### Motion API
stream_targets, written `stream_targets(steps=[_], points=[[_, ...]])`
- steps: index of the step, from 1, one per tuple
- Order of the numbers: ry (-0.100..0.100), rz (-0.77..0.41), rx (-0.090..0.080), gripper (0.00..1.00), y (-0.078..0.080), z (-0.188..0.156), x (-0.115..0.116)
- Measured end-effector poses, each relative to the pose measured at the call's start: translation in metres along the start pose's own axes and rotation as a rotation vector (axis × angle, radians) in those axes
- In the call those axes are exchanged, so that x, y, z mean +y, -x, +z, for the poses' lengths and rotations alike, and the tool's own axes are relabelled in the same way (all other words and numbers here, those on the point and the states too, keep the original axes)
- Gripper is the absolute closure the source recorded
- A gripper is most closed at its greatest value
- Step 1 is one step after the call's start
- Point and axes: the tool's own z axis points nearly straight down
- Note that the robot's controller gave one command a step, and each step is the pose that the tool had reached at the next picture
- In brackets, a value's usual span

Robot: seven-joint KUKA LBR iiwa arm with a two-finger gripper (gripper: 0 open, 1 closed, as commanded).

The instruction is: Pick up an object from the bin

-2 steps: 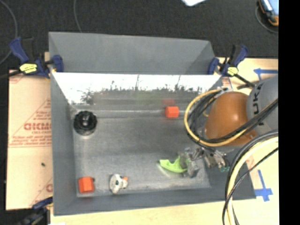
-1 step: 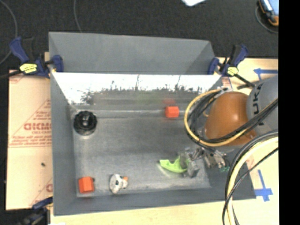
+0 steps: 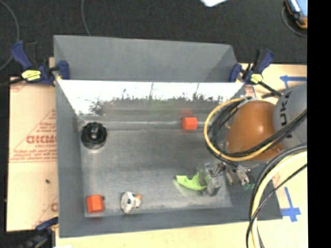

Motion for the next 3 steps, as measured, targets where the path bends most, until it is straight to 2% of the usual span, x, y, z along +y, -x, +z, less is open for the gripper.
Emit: stream_targets(steps=[1,3], points=[[0.001,0.000,0.003,1.00,-0.001,-0.015,0.000],[-0.002,0.001,-0.001,1.00,0.000,-0.038,-0.001]])
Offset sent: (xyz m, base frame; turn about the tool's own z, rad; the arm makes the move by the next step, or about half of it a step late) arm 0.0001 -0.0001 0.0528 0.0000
